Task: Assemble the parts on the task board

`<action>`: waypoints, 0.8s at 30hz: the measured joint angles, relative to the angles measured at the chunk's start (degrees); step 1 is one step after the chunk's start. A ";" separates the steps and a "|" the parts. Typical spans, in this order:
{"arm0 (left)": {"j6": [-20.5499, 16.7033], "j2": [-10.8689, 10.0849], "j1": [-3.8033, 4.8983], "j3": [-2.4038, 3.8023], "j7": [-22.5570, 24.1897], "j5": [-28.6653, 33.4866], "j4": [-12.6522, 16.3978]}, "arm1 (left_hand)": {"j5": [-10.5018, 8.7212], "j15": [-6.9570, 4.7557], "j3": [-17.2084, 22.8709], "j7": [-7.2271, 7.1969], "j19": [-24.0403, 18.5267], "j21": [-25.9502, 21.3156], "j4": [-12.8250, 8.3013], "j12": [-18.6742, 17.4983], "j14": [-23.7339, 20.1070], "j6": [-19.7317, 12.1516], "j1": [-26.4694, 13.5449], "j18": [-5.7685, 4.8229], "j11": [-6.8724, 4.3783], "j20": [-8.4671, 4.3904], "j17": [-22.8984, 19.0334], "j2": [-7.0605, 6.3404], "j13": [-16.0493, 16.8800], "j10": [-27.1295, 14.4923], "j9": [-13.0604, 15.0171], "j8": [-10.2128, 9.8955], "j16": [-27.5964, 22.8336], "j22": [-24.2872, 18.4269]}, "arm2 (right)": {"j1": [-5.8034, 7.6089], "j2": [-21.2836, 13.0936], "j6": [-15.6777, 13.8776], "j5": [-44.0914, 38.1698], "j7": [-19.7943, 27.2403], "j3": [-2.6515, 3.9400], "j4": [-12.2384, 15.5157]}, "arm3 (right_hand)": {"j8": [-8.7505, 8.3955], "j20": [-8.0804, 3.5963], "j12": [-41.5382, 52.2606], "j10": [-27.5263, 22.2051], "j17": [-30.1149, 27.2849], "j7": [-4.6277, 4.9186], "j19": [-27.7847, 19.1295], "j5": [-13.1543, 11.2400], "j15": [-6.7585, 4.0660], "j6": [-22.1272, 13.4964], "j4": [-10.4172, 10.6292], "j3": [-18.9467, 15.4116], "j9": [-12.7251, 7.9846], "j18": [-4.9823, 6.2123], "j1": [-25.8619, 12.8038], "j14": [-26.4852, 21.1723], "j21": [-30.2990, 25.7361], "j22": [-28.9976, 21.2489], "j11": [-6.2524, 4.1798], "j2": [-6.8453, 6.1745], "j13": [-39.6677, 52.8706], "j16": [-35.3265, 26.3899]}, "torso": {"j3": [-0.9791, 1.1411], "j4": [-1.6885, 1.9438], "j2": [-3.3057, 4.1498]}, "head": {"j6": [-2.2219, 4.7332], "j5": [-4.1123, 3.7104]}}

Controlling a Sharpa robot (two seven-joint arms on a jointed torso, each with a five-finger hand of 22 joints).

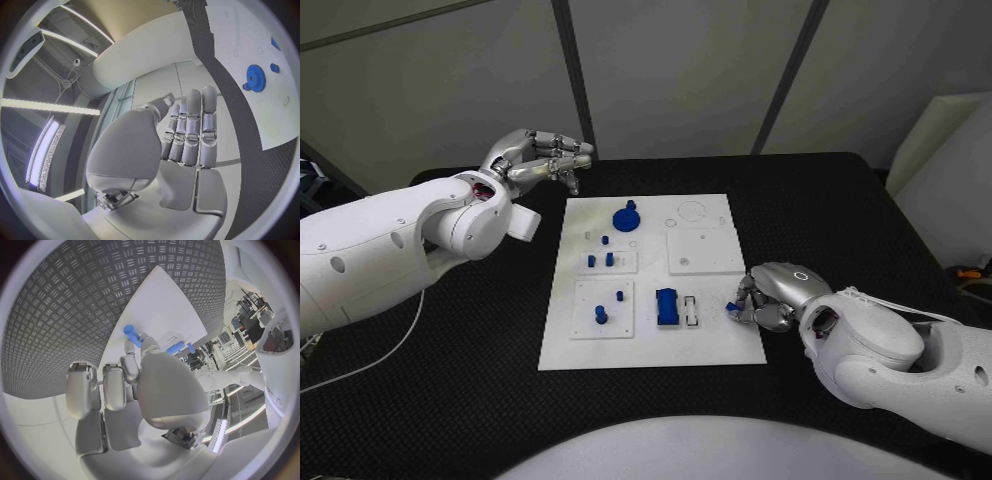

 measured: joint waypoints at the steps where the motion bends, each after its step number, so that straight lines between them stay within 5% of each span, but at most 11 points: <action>1: 0.00 0.01 0.00 0.00 0.00 0.00 -0.01 | 0.00 0.00 0.00 0.00 0.00 0.00 0.00 0.00 0.00 0.00 0.00 0.00 0.00 0.00 0.00 0.00 0.00 0.00 0.00 0.00 0.00 0.00 | -0.02 -0.01 -0.41 0.60 -0.05 -0.02 0.06 | 0.00 0.00 0.01 0.00 0.00 0.00 0.00 0.00 0.00 0.00 0.29 0.30 -0.01 0.00 0.00 0.00 0.00 0.00 0.00 0.00 0.00 0.00 | 0.00 0.00 -0.01 | 0.02 0.01; 4: 0.00 0.04 0.00 0.00 0.00 0.00 -0.02 | 0.00 0.00 0.00 0.00 0.00 0.00 0.00 0.00 0.00 0.00 0.00 0.00 0.00 0.00 -0.04 0.00 0.00 0.00 0.00 0.00 0.00 0.00 | -0.18 -0.02 -2.60 4.03 -0.12 -0.21 0.44 | -0.04 0.00 0.09 0.32 0.00 0.00 0.00 -0.16 0.00 0.00 2.44 2.45 0.01 0.00 -0.18 0.00 0.00 0.00 0.32 -0.83 0.13 0.00 | 0.00 0.03 0.00 | 0.12 0.14; 10: 0.00 0.06 0.00 0.00 -0.01 0.00 -0.01 | 0.00 0.00 0.00 0.00 0.00 0.00 0.00 0.00 0.00 0.00 0.00 0.00 0.00 0.00 -0.05 0.00 0.00 0.00 0.00 0.00 0.00 0.00 | -0.45 0.38 -7.37 10.31 0.47 -0.40 1.28 | -0.09 0.00 0.34 1.67 -0.01 -0.12 0.00 -0.17 -0.01 0.53 1.52 8.39 0.10 0.01 -3.10 0.00 0.33 0.00 -0.62 -4.03 0.62 0.00 | -0.04 0.07 0.01 | 0.15 0.30; 16: 0.00 0.04 0.00 0.00 -0.02 0.00 0.05 | 0.00 0.00 0.00 0.00 0.00 0.00 0.00 0.00 0.00 0.00 0.00 0.00 0.00 0.00 -0.04 0.00 0.00 0.00 0.00 0.00 0.00 0.00 | -0.23 1.11 -11.43 14.89 1.58 -0.24 1.40 | -0.19 0.00 0.35 1.75 -0.01 -0.12 -0.01 -0.20 -0.01 0.53 0.50 11.03 0.12 0.00 -4.16 0.00 0.33 0.00 -0.69 -5.09 0.68 0.00 | -0.04 0.10 0.07 | 0.09 0.60; 24: 0.00 0.12 0.00 0.00 -0.03 0.00 0.07 | 0.00 0.00 0.00 0.00 0.00 0.00 0.00 0.00 0.00 0.00 0.00 0.00 0.00 0.00 -0.04 0.00 0.00 0.01 0.00 0.00 0.00 0.00 | -0.13 3.94 -12.10 19.99 2.18 -0.22 0.03 | 0.07 0.00 0.35 1.75 -0.02 -0.12 -0.01 -0.34 -0.01 0.53 -0.60 13.20 0.15 0.00 -5.18 0.00 0.33 0.00 -0.69 -6.11 0.69 0.00 | -0.02 0.04 0.07 | 0.01 0.81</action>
